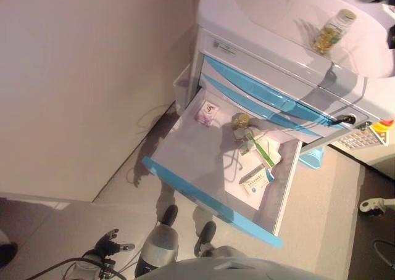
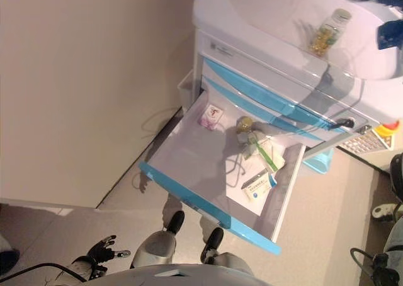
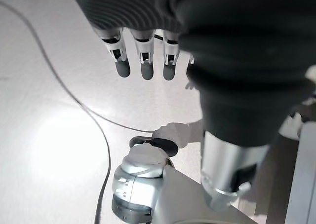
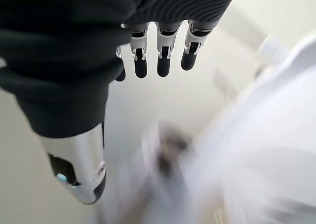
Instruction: Open the drawer and pick up the medicine
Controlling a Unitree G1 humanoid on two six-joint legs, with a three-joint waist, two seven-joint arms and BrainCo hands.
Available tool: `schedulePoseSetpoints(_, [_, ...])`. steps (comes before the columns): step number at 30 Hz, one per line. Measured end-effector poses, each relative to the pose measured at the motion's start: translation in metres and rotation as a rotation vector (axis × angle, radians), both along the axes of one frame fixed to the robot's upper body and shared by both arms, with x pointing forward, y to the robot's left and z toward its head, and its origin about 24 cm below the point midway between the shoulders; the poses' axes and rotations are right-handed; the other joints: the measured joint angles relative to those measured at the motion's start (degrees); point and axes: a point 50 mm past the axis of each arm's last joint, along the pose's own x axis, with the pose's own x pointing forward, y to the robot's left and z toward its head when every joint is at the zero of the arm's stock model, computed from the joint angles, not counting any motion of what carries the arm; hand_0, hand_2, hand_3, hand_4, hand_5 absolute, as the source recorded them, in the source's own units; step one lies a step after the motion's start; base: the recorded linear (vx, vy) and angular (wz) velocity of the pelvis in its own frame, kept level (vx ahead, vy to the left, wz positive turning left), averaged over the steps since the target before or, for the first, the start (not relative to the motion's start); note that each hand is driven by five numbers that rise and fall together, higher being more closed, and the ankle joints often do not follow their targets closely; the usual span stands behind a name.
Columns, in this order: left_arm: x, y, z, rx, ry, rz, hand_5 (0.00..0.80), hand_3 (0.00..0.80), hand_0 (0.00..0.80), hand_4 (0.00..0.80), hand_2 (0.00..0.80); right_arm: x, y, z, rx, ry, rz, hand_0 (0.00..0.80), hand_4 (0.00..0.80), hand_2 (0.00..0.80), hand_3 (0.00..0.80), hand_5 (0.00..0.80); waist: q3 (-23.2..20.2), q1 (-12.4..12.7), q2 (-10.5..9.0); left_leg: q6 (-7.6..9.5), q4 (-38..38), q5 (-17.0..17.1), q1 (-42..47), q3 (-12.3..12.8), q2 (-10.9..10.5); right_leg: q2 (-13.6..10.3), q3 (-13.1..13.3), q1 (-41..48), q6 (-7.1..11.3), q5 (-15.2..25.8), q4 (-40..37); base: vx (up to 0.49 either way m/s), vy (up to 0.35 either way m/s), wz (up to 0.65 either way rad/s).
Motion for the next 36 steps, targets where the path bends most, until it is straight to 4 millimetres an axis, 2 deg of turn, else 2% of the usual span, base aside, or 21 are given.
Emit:
schedulePoseSetpoints(1, [-0.001,-0.002,-0.001,-0.005,0.010,-0.017,0.000,0.000,0.000,0.000,0.000,-0.008,-0.007,-0.007,0.099,-0.098,-0.008,0.000,0.000,0.000,0.000,0.000,-0.4,-0.9,0.49,0.32,0.0,-0.2,0.4,0.8,0.0,0.0,0.6,0.2,-0.02,0.2,0.0,-0.038,0.009,-0.36])
schedulePoseSetpoints(3, [0.000,-0.008,-0.003,-0.022,0.019,-0.031,0.000,0.000,0.000,0.000,0.000,-0.020,-0.018,-0.034,0.247,-0.208,-0.040,0.000,0.000,0.000,0.000,0.000,-1.3,-3.2,2.11,0.71,-0.2,-0.5,1.5,1.9,-0.1,-0.1,1.9,0.8,0.19,0.3,0.0,-0.051,0.008,-0.34])
schedulePoseSetpoints(4, [-0.004,-0.010,-0.005,-0.028,0.042,-0.041,0.000,0.000,0.000,0.000,0.000,-0.024,-0.021,-0.055,0.308,-0.232,-0.055,0.000,0.000,0.000,0.000,0.000,-2.1,-4.2,2.93,0.91,-0.5,-0.7,2.1,2.6,-0.1,-0.1,2.6,1.1,0.29,0.4,0.0,-0.076,0.004,-0.40])
schedulePoseSetpoints(7, [0.001,-0.017,-0.007,-0.045,0.051,-0.063,0.000,0.000,0.000,0.000,0.000,-0.032,-0.020,-0.116,0.412,-0.193,-0.120,0.000,0.000,0.000,0.000,0.000,-3.7,-8.1,5.68,1.24,-0.5,-1.4,3.0,5.2,0.0,0.2,5.2,0.8,0.58,1.0,0.0,-0.092,-0.010,-0.49])
schedulePoseSetpoints(10, [0.008,-0.023,-0.007,-0.059,0.045,-0.071,0.000,0.000,0.000,0.000,0.000,-0.042,-0.013,-0.183,0.489,-0.059,-0.198,0.000,0.000,0.000,0.000,0.000,-4.7,-11.4,7.37,1.37,-0.6,-2.1,4.0,7.4,0.2,0.3,7.6,0.8,0.66,1.2,0.0,-0.100,-0.003,-0.46])
schedulePoseSetpoints(13, [0.024,-0.030,-0.005,-0.077,0.024,-0.100,0.000,0.000,0.000,0.000,0.000,-0.057,0.006,-0.248,0.494,0.135,-0.274,0.000,0.000,0.000,0.000,0.000,-4.9,-13.5,7.64,1.20,-0.7,-2.4,4.0,9.9,0.6,0.7,9.7,-0.3,0.92,1.3,0.0,-0.071,0.003,-0.42])
schedulePoseSetpoints(14, [0.030,-0.033,-0.004,-0.083,0.026,-0.119,0.000,0.000,0.000,0.000,0.000,-0.067,0.013,-0.271,0.479,0.228,-0.298,0.000,0.000,0.000,0.000,0.000,-4.9,-14.0,7.59,1.12,-0.7,-2.4,4.0,10.8,0.9,0.8,9.9,-0.5,0.94,1.5,0.0,-0.041,0.003,-0.29])
schedulePoseSetpoints(16, [0.029,-0.037,-0.006,-0.094,0.062,-0.146,0.000,0.000,0.000,0.000,0.000,-0.087,0.023,-0.318,0.405,0.471,-0.340,0.000,0.000,0.000,0.000,0.000,-4.9,-15.0,7.60,0.95,-0.8,-2.5,4.1,11.2,1.0,0.9,10.4,-0.7,0.90,1.5,0.0,-0.029,0.014,-0.23])
schedulePoseSetpoints(19, [0.026,-0.047,-0.009,-0.129,0.097,-0.213,0.000,0.000,0.000,0.000,0.000,-0.120,0.031,-0.370,0.332,0.776,-0.369,0.000,0.000,0.000,0.000,0.000,-4.9,-16.1,7.63,0.97,-0.8,-2.7,4.0,12.5,1.1,1.1,11.5,-1.2,0.79,1.8,0.0,-0.051,0.032,-0.20])
schedulePoseSetpoints(21, [0.026,-0.053,-0.010,-0.131,0.120,-0.285,0.000,0.000,0.000,0.000,0.000,-0.135,0.039,-0.390,0.238,0.920,-0.352,0.000,0.000,0.000,0.000,0.000,-4.8,-16.9,7.65,1.02,-0.8,-2.9,4.0,13.2,1.1,1.1,12.2,-1.6,0.89,1.9,0.0,-0.129,0.058,-0.16])
schedulePoseSetpoints(23, [0.031,-0.060,-0.008,-0.133,0.117,-0.362,0.000,0.000,0.000,0.000,0.000,-0.141,0.048,-0.403,0.158,1.021,-0.306,0.000,0.000,0.000,0.000,0.000,-4.5,-17.2,7.72,1.16,-0.8,-3.0,3.1,14.4,1.1,0.9,12.7,-3.0,1.33,2.4,0.1,-0.214,0.061,-0.30])
schedulePoseSetpoints(25, [0.050,-0.069,-0.001,-0.136,0.054,-0.422,0.000,0.000,0.000,0.000,0.000,-0.146,0.059,-0.415,0.106,1.097,-0.263,0.000,0.000,0.000,0.000,0.000,-3.2,-17.3,7.84,1.51,-0.6,-2.5,1.2,15.6,0.8,0.5,12.7,-5.5,1.39,3.2,0.7,-0.242,0.059,-0.27])
schedulePoseSetpoints(27, [0.068,-0.075,0.007,-0.126,0.015,-0.472,0.000,0.000,0.000,0.000,0.000,-0.148,0.069,-0.424,0.078,1.155,-0.235,0.000,0.000,0.000,0.000,0.000,-0.8,-17.7,8.05,1.73,-0.5,-1.9,-0.4,15.8,0.5,0.2,12.9,-7.5,1.36,3.6,1.4,-0.203,0.060,-0.08])
schedulePoseSetpoints(30, [0.098,-0.087,0.022,-0.121,-0.072,-0.528,0.000,0.000,0.000,0.000,0.000,-0.144,0.077,-0.431,0.070,1.200,-0.193,0.000,0.000,0.000,0.000,0.000,4.1,-17.9,8.60,1.75,-0.5,-1.3,-2.0,16.3,0.0,0.0,13.5,-9.7,1.45,4.3,2.1,-0.121,0.062,-0.08])
schedulePoseSetpoints(36, [0.150,-0.099,0.060,-0.088,-0.236,-0.611,0.000,0.000,0.000,0.000,0.000,-0.118,0.099,-0.429,0.035,1.205,-0.052,0.000,0.000,0.000,0.000,0.000,12.6,-18.4,8.75,2.32,2.1,-1.5,-5.9,17.4,-0.4,-0.1,15.0,-13.3,1.51,5.4,3.1,-0.072,0.088,-0.10])
